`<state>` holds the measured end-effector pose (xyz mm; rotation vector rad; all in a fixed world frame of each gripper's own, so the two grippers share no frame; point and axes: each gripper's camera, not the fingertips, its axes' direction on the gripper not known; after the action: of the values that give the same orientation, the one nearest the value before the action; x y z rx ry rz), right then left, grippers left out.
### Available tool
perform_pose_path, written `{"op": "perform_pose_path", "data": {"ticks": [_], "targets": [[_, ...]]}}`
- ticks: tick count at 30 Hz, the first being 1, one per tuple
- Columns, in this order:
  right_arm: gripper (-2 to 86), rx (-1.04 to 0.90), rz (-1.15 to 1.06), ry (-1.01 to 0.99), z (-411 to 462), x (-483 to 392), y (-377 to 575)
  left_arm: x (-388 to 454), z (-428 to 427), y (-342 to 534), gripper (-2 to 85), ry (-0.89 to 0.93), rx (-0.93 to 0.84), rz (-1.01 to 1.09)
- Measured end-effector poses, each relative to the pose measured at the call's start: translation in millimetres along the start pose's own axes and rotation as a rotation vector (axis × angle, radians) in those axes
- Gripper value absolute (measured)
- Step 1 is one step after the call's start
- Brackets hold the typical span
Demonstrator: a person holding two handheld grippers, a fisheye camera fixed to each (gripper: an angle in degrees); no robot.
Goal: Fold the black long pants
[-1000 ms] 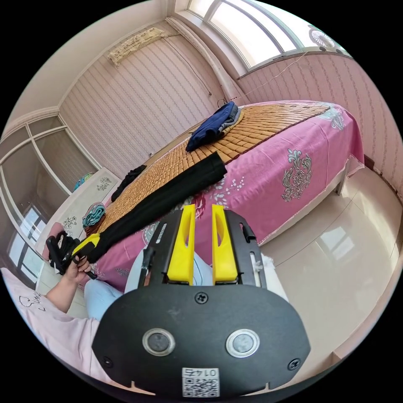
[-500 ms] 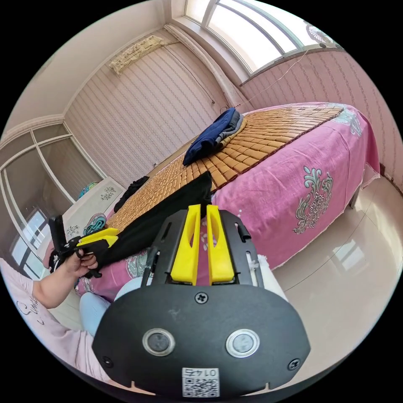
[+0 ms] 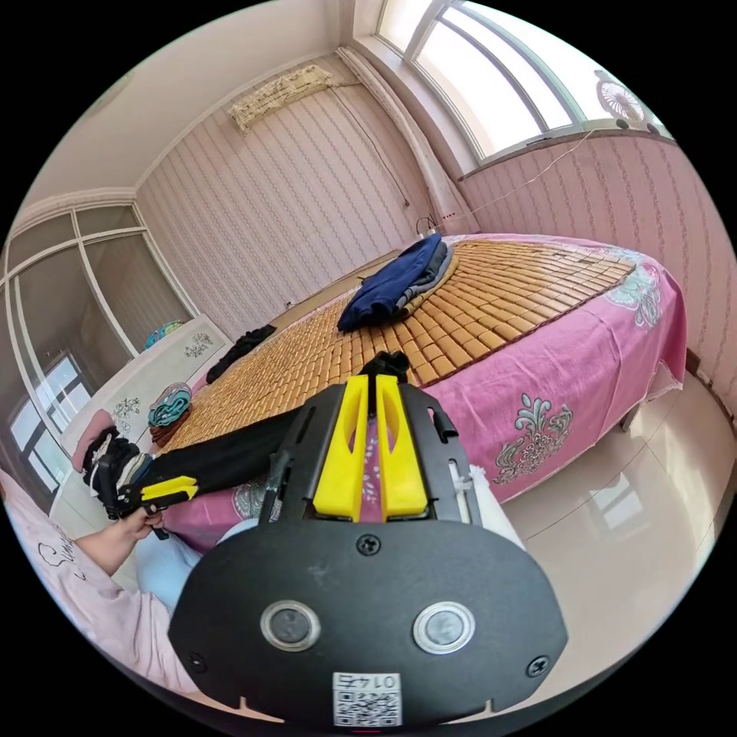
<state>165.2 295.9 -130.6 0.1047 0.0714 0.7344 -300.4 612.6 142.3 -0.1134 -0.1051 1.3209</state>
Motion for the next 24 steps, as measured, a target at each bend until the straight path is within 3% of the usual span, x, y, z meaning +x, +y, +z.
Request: {"op": "perform_pose_path", "data": {"ticks": [3,7,11,19,24], "targets": [[0.9,0.034,-0.021,-0.042,-8.4,-15.7,-4.7,-6.1,-1.9,6.8,6.3,-0.009,0.024,-0.003],[0.8,0.088,-0.096,-0.155,-14.6,-62.9,-15.1,-35.5,-16.5,25.5,7.5,0.114,0.063,-0.052],[0.9,0.077,-0.23,-0.311,-0.7,-135.0,-32.5,-73.9,-62.0,62.9,7.9,0.172,0.2,-0.113],[1.3,-0.187,-0.573,-0.778,107.9,-390.6,-13.4,-197.5,-159.9,184.3,8.4,0.095,0.416,-0.397],[2.7,-0.426,-0.677,-0.813,209.7,-536.3,85.8,-284.7,-193.3,291.9,8.6,-0.017,0.434,-0.707]]}}
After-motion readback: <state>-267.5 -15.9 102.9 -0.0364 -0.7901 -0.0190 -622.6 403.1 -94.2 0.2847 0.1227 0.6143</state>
